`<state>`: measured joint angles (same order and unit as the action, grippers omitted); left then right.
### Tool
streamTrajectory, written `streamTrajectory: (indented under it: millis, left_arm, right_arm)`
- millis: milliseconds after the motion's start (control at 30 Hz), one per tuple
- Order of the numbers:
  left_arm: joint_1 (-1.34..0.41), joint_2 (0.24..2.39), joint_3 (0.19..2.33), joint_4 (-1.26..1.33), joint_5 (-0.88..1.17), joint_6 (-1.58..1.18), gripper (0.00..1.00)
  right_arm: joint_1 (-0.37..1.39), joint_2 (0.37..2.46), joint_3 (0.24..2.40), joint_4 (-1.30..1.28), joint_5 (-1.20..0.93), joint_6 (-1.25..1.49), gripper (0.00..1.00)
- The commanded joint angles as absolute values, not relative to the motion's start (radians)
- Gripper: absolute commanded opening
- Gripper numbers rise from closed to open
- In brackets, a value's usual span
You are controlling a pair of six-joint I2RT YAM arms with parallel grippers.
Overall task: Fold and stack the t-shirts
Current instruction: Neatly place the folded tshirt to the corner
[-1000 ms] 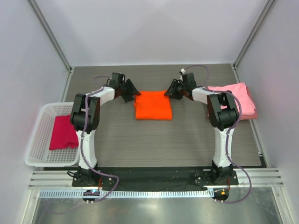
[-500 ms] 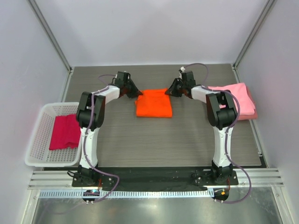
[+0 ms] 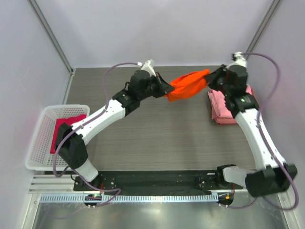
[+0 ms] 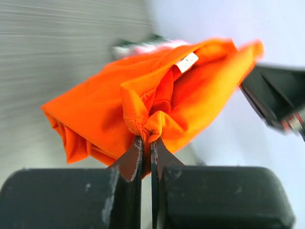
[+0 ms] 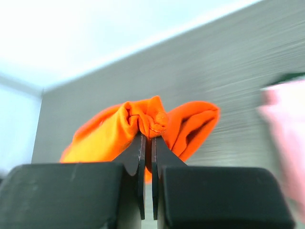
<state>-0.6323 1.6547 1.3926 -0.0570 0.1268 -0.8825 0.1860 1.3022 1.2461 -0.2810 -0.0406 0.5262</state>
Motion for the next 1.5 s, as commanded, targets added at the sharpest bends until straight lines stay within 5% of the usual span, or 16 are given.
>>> streamTrajectory:
  millis: [0, 400, 667, 1133, 1400, 1467]
  left_arm:
    - [-0.757, 1.617, 1.449, -0.051, 0.025, -0.903, 0.00]
    - [-1.046, 2.035, 2.004, -0.066, -0.003, -0.926, 0.00]
    - [-1.048, 2.342, 2.356, -0.049, 0.009, -0.960, 0.00]
    - [-0.988, 2.563, 2.459, 0.171, -0.092, -0.971, 0.00]
    - [-0.948, 2.784, 2.608, 0.400, -0.275, -0.973, 0.02]
    - [-0.943, 2.828, 2.644, 0.445, -0.337, -0.956, 0.20]
  right_arm:
    - [0.118, 1.134, 1.253, -0.507, 0.202, 0.522, 0.01]
    - [-0.046, 1.100, 1.477, -0.793, 0.761, 0.373, 0.01]
    - [-0.221, 1.224, 1.519, -0.776, 0.635, 0.362, 0.01]
    - [-0.351, 1.397, 1.517, -0.680, 0.468, 0.403, 0.01]
    - [-0.351, 1.662, 1.592, -0.502, 0.352, 0.430, 0.01]
    - [-0.351, 1.742, 1.681, -0.497, 0.289, 0.414, 0.04]
